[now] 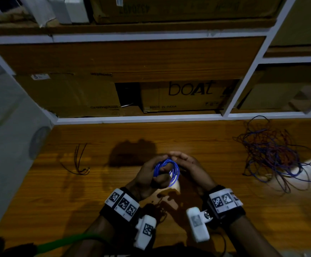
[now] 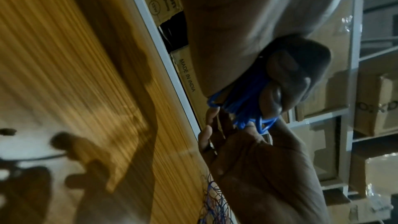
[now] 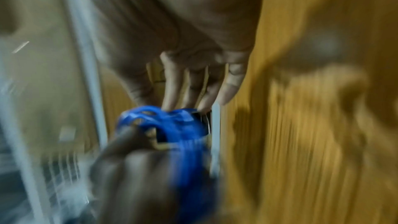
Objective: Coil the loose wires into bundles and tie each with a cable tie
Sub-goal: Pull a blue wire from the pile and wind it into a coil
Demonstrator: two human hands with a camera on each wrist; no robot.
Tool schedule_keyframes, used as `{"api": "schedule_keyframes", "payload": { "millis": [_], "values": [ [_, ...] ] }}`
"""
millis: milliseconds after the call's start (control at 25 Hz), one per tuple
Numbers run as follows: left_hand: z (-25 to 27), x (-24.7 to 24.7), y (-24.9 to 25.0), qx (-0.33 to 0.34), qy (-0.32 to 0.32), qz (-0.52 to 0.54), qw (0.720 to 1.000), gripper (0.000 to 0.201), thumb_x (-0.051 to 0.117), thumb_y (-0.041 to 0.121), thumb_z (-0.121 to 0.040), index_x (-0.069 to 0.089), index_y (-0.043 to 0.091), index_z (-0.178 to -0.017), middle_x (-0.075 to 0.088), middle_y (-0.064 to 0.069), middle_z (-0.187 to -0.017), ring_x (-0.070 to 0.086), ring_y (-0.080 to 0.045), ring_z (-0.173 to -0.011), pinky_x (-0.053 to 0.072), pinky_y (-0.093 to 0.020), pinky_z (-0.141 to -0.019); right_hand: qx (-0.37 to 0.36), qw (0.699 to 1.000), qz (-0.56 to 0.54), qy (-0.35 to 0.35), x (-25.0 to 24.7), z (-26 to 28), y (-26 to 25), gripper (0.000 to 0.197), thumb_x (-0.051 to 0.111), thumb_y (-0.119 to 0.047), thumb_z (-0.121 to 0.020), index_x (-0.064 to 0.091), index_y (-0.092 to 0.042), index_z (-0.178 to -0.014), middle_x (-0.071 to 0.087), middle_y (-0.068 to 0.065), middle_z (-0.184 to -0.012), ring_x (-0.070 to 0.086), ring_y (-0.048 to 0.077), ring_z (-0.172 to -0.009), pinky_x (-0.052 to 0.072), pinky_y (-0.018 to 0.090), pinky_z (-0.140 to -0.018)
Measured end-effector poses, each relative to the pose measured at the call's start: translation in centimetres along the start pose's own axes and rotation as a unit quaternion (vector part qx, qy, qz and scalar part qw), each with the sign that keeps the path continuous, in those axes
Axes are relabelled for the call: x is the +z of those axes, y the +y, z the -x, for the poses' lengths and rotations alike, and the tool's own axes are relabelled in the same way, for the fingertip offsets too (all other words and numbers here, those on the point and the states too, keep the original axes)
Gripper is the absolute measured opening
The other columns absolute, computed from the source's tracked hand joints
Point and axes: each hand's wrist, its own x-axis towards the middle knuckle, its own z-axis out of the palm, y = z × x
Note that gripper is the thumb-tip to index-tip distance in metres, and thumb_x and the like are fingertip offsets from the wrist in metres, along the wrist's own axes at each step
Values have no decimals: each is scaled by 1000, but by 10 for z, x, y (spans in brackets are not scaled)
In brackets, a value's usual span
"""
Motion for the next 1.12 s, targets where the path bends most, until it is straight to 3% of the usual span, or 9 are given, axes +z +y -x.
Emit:
{"api": "schedule_keyframes", "payload": {
  "millis": [80, 200, 240, 400, 520, 680, 840, 960, 1120],
  "values": [
    [1, -1, 3, 9, -19, 41, 999, 40, 39, 40, -96, 50, 19, -64, 30, 8, -38, 25, -10, -31, 19, -25, -41, -42, 995, 87, -32, 3, 8, -4, 30, 44, -21, -105, 67, -13, -123, 71, 4, -123, 65, 20, -116, 50, 28, -98],
    [3, -3, 7, 8, -45, 58, 997, 44, 28, 37, -100, 50, 19, -66, 40, 9, -39, 21, -14, -35, 17, -27, -44, -65, 984, 159, -57, 8, 18, -12, 42, 33, -37, -104, 66, -20, -122, 70, -13, -120, 61, 3, -118, 43, 11, -95],
    [2, -4, 8, 10, -50, 53, 997, 44, 28, 38, -101, 50, 19, -67, 39, 8, -39, 21, -15, -36, 16, -28, -45, -78, 979, 176, -60, 7, 20, -14, 42, 33, -40, -105, 66, -20, -121, 70, -12, -119, 61, 4, -118, 44, 14, -96],
    [-1, -4, 14, 21, -65, 50, 996, 48, 26, 39, -101, 51, 18, -65, 27, 0, -37, 21, -19, -35, 20, -28, -44, -139, 963, 223, -58, 7, 19, -14, 47, 36, -45, -105, 60, -8, -119, 64, 15, -116, 61, 35, -111, 45, 59, -98],
    [-6, -5, 15, 18, -42, 40, 998, 49, 35, 41, -99, 52, 18, -59, 38, 0, -32, 32, -17, -28, 21, -28, -41, -177, 942, 281, -46, 12, 20, -11, 41, 37, -47, -105, 58, -14, -117, 67, 2, -106, 65, 23, -100, 50, 55, -87],
    [-15, 9, 14, 40, 75, -14, 996, 52, 44, 42, -100, 48, 17, -54, 41, -2, -33, 43, -15, -30, 33, -23, -39, -198, 955, 222, 19, 18, 15, 3, 38, 35, -43, -103, 58, -13, -108, 66, -11, -94, 65, 10, -88, 51, 43, -80],
    [-21, 36, 10, 86, 248, -53, 963, 55, 48, 35, -103, 47, 14, -53, 43, -5, -37, 43, -17, -33, 43, -25, -45, -233, 931, 264, 99, 22, 6, 12, 35, 32, -41, -105, 58, -18, -100, 63, -12, -80, 59, 4, -66, 47, 33, -60],
    [-23, 39, 7, 108, 298, -89, 944, 53, 55, 37, -100, 50, 15, -52, 46, -6, -40, 45, -18, -34, 41, -30, -51, -258, 916, 289, 104, 21, 4, 11, 43, 29, -47, -104, 58, -16, -99, 59, -10, -69, 55, 4, -58, 40, 23, -55],
    [-22, 31, 4, 154, 369, -180, 899, 41, 67, 36, -93, 65, 10, -61, 63, -12, -57, 59, -24, -51, 48, -36, -60, -275, 883, 354, 136, 19, 1, 16, 30, 34, -37, -107, 54, -18, -98, 57, -8, -75, 55, 7, -63, 44, 24, -56]
  ]
}}
